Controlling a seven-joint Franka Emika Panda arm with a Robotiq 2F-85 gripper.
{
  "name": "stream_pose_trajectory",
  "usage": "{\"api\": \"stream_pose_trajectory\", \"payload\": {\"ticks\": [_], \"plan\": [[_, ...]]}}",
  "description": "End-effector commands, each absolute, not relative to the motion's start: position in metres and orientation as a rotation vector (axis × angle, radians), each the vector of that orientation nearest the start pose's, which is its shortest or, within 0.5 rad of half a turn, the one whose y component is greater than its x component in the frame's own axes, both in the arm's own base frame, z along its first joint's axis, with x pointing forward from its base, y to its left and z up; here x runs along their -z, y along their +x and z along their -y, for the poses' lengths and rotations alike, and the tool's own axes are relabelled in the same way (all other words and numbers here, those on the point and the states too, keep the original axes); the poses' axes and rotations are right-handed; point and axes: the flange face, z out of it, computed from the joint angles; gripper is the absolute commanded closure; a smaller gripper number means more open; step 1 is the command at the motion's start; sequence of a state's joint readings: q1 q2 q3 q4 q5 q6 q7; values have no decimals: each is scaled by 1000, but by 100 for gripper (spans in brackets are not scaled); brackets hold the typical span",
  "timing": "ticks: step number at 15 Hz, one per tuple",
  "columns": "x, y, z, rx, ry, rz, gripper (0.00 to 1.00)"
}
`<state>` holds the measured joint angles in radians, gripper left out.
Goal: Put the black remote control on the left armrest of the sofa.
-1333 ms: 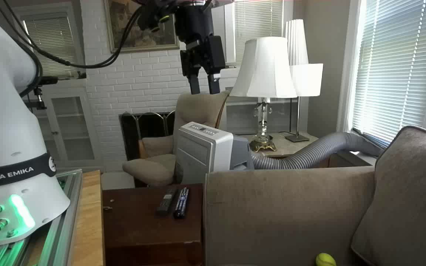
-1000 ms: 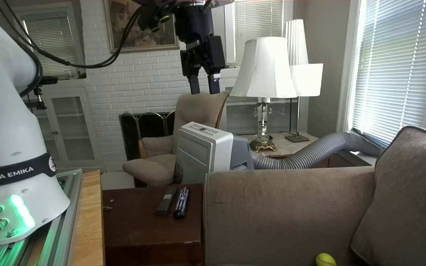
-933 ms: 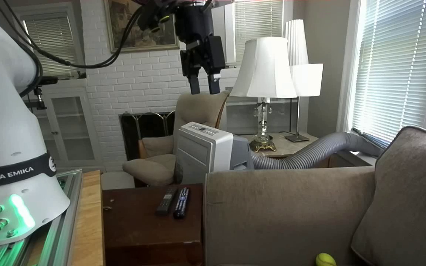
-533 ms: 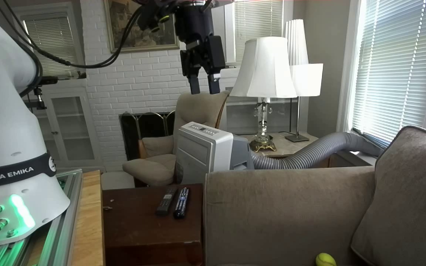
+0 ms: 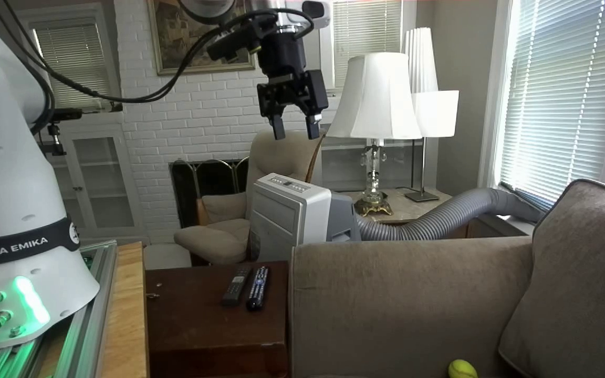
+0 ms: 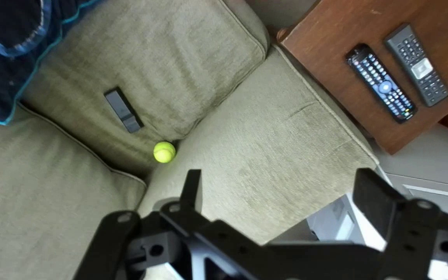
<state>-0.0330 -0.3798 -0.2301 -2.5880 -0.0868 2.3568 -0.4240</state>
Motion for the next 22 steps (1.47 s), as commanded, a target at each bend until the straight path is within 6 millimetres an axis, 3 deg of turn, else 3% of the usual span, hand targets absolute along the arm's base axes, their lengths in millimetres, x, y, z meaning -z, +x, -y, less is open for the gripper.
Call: {"api": "stream_pose_trajectory", "payload": {"ticks": [1, 6, 10, 15, 22], "plan": [[-373, 433, 71, 311, -3045, 598, 0], [-334, 448, 2, 363, -2884, 982, 0], [-302, 444, -36, 336, -2787, 1189, 0], [-258, 432, -59, 241, -2676, 1440, 0], [-256, 431, -64, 188, -2673, 1436, 0]]}}
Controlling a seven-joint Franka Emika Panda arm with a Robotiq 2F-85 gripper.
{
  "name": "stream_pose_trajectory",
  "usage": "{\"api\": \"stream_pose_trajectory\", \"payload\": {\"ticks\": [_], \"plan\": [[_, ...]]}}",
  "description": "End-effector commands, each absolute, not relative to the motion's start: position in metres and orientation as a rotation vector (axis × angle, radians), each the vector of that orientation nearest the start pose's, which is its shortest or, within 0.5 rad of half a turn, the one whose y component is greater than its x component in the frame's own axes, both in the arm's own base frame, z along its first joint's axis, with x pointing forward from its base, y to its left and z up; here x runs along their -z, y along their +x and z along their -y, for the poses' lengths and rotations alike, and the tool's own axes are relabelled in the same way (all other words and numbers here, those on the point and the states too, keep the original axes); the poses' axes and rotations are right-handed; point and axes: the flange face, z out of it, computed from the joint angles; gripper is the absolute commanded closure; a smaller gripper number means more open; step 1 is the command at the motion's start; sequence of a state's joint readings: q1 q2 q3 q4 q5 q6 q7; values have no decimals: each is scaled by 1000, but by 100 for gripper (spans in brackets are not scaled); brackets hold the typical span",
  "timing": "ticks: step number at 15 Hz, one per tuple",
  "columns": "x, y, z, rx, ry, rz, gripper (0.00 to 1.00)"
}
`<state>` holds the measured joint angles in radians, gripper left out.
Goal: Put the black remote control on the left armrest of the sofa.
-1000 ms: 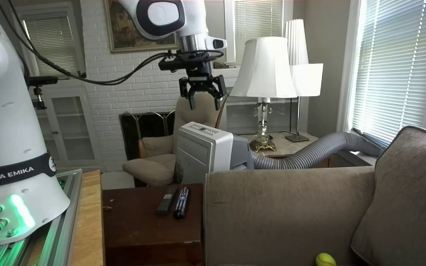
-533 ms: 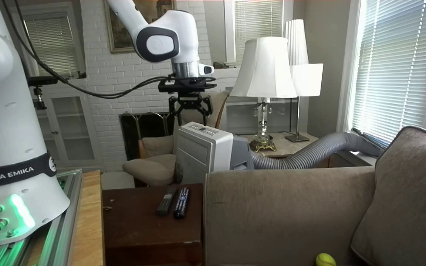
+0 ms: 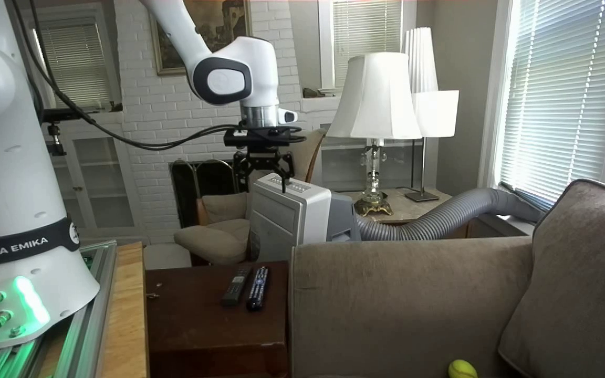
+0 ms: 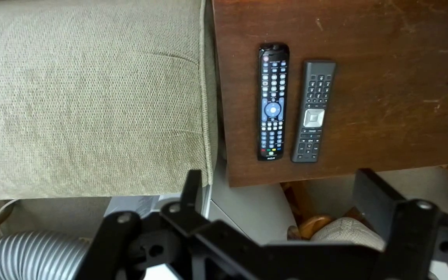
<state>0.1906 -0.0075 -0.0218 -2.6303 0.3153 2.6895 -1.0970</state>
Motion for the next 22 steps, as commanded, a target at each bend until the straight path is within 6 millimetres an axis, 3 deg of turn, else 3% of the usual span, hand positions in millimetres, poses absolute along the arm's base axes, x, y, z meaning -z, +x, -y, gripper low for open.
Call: {"api": "stream_pose_trajectory", "payload": {"ticks": [1, 6, 14, 22], "plan": [[-256, 432, -63, 189, -2673, 1436, 0], [-195, 418, -84, 77, -2685, 1429, 0], [-105, 412, -123, 185, -2741, 1394, 0], [-46, 405, -143, 110, -2739, 1419, 0]]}}
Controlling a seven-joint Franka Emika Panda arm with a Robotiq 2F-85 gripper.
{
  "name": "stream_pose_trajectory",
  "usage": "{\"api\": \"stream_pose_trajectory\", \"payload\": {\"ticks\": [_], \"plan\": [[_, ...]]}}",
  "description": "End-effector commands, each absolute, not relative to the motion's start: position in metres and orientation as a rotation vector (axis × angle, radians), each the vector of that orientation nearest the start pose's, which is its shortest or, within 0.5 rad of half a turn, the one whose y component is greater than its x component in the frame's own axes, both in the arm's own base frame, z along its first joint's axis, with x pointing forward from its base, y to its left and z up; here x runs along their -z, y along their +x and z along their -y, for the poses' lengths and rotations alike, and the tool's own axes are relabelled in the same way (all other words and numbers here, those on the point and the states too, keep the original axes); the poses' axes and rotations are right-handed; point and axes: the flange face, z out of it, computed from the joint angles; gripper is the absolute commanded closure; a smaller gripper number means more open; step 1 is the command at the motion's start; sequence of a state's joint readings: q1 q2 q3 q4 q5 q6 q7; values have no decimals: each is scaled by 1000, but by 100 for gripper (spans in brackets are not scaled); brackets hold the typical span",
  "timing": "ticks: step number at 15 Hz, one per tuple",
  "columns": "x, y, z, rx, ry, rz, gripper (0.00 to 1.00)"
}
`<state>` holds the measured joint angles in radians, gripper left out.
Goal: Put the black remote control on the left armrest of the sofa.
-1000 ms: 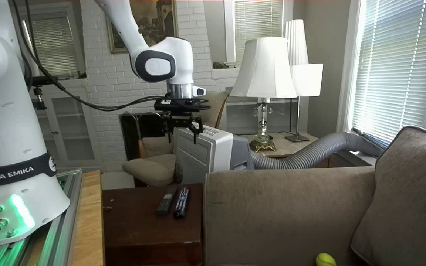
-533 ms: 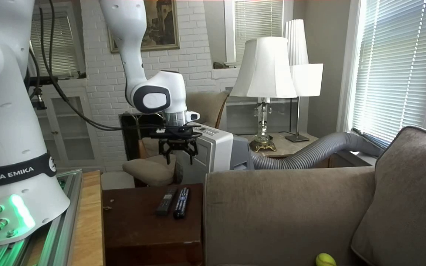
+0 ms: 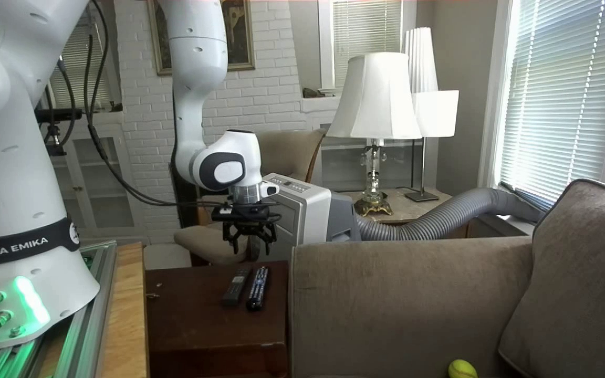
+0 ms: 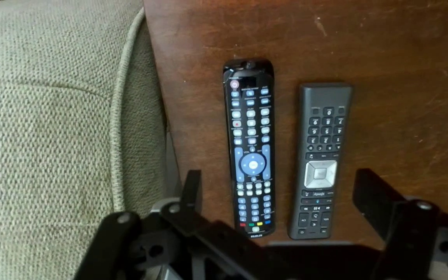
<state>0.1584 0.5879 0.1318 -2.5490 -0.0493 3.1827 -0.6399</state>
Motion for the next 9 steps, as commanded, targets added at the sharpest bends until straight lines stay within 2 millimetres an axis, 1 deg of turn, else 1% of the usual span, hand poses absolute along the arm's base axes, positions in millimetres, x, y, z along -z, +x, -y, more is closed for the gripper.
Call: {"api": "stream_pose_trajectory", "payload": {"ticks": [1, 4, 6, 7, 9], "plan": [[-42, 406, -145, 114, -2739, 1425, 0], [-28, 408, -151, 168, -2764, 1453, 0], [-24, 411, -155, 222, -2792, 1446, 0], [-17, 410, -159, 243, -2803, 1438, 0], [-11, 408, -166, 255, -2810, 1439, 0]]}}
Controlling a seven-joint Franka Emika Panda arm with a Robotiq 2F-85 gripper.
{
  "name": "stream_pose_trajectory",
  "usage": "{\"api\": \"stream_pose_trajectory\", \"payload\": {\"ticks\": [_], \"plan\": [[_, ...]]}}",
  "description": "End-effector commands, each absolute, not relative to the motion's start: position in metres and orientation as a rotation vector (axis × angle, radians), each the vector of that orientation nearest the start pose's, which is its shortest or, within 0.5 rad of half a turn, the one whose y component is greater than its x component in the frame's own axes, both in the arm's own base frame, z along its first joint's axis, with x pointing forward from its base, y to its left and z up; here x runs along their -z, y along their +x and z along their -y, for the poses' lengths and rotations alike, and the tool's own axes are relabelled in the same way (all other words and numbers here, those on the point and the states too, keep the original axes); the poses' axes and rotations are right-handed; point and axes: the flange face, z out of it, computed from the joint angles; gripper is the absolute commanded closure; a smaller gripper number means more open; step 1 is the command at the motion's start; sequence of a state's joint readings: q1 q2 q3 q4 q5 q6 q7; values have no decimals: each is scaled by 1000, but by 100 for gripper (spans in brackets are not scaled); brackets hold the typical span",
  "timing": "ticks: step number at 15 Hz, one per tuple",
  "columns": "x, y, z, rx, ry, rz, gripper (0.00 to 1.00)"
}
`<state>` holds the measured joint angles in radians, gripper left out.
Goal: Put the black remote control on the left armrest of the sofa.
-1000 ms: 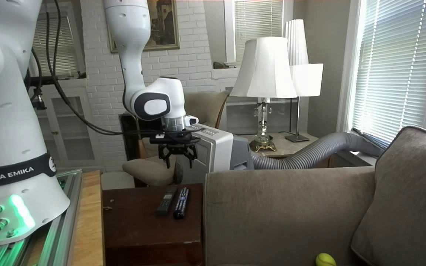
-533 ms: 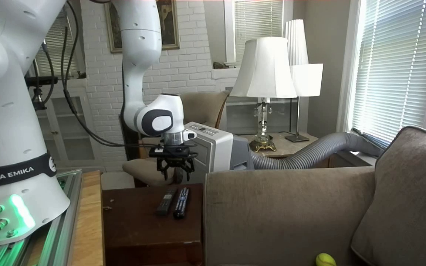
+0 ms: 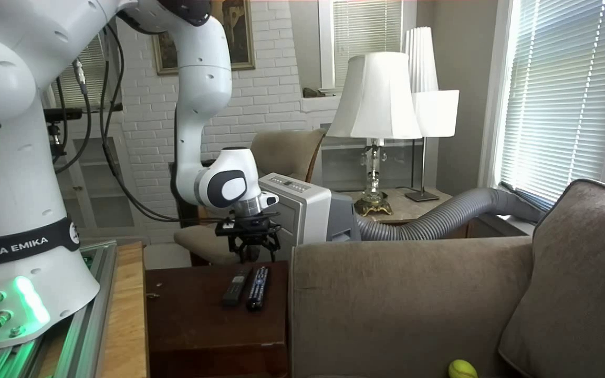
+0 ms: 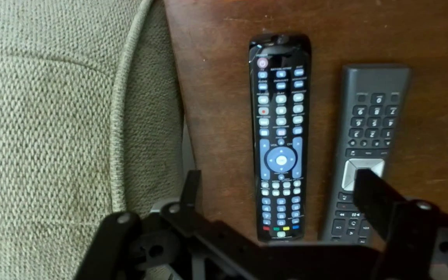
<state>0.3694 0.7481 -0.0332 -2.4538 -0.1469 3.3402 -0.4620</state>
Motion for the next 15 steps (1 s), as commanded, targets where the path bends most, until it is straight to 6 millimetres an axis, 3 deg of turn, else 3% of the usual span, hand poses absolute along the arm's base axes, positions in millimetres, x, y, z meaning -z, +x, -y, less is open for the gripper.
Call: {"api": "stream_pose_trajectory", "payload": {"ticks": [1, 6, 15], "plan": [[-7, 406, -170, 255, -2811, 1439, 0], [11, 403, -179, 225, -2812, 1436, 0], [36, 421, -169, 223, -2851, 1454, 0]]}}
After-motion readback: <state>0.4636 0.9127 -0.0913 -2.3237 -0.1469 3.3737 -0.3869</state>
